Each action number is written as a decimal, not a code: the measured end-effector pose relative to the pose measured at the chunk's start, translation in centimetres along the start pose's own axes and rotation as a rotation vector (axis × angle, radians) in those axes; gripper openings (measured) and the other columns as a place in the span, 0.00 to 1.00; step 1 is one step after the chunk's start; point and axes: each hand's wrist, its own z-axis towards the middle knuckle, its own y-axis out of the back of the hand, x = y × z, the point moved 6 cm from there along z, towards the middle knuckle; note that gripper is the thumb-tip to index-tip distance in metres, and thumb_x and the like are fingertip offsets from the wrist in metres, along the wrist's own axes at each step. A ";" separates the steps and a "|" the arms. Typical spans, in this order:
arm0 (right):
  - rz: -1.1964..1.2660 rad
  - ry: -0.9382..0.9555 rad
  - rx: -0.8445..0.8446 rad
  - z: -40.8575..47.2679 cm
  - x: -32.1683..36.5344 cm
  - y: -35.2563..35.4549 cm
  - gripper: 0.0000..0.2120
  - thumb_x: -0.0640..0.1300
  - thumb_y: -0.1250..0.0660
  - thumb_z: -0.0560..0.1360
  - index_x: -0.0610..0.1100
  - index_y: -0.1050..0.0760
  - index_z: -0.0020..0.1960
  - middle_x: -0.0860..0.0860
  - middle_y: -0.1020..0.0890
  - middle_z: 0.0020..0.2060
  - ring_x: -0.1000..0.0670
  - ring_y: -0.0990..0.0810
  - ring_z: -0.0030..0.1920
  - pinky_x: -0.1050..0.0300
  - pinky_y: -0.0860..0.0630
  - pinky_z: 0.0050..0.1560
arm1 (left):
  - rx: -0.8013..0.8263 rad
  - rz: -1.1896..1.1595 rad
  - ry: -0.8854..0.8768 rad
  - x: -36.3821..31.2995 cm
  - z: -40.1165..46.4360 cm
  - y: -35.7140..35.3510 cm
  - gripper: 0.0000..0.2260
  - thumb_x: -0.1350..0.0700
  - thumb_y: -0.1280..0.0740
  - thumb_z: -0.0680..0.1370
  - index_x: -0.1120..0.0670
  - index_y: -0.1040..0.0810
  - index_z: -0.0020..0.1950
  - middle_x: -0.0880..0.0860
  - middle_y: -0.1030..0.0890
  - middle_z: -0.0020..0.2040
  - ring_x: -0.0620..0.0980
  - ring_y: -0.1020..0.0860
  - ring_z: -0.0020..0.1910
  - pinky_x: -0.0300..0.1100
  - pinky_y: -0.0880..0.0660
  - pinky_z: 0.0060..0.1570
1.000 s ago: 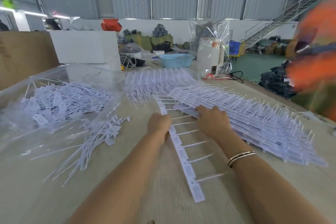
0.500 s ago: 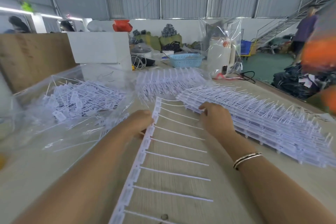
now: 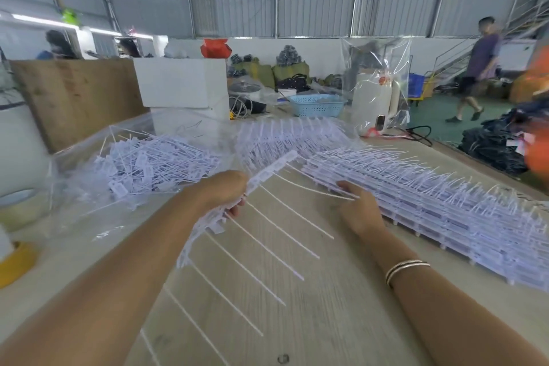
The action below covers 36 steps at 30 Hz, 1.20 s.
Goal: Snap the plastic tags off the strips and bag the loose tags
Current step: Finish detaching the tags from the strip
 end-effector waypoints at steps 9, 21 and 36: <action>0.869 -0.273 0.274 -0.5 -0.3 -1.2 0.16 0.51 0.46 0.82 0.41 0.25 0.55 0.46 0.19 0.31 0.46 0.20 0.29 0.57 0.23 0.30 | -0.191 0.460 -0.275 -1.1 -2.1 -2.1 0.15 0.56 0.46 0.79 0.54 0.32 0.33 0.51 0.32 0.32 0.53 0.29 0.35 0.41 0.37 0.35; 0.163 0.090 0.390 -2.9 3.1 -4.2 0.10 0.43 0.36 0.78 0.45 0.23 0.38 0.56 0.29 0.22 0.57 0.33 0.25 0.67 0.37 0.27 | -0.302 0.494 -0.386 -1.1 -4.1 -6.8 0.12 0.51 0.49 0.81 0.53 0.28 0.46 0.51 0.25 0.40 0.54 0.24 0.43 0.46 0.32 0.40; 0.388 0.382 0.411 -5.3 6.8 -4.6 0.07 0.35 0.36 0.77 0.39 0.25 0.41 0.58 0.23 0.30 0.60 0.27 0.32 0.70 0.31 0.38 | -0.243 -0.268 -0.387 -0.8 -4.5 -5.9 0.17 0.51 0.42 0.82 0.51 0.26 0.34 0.49 0.26 0.30 0.45 0.27 0.32 0.40 0.34 0.37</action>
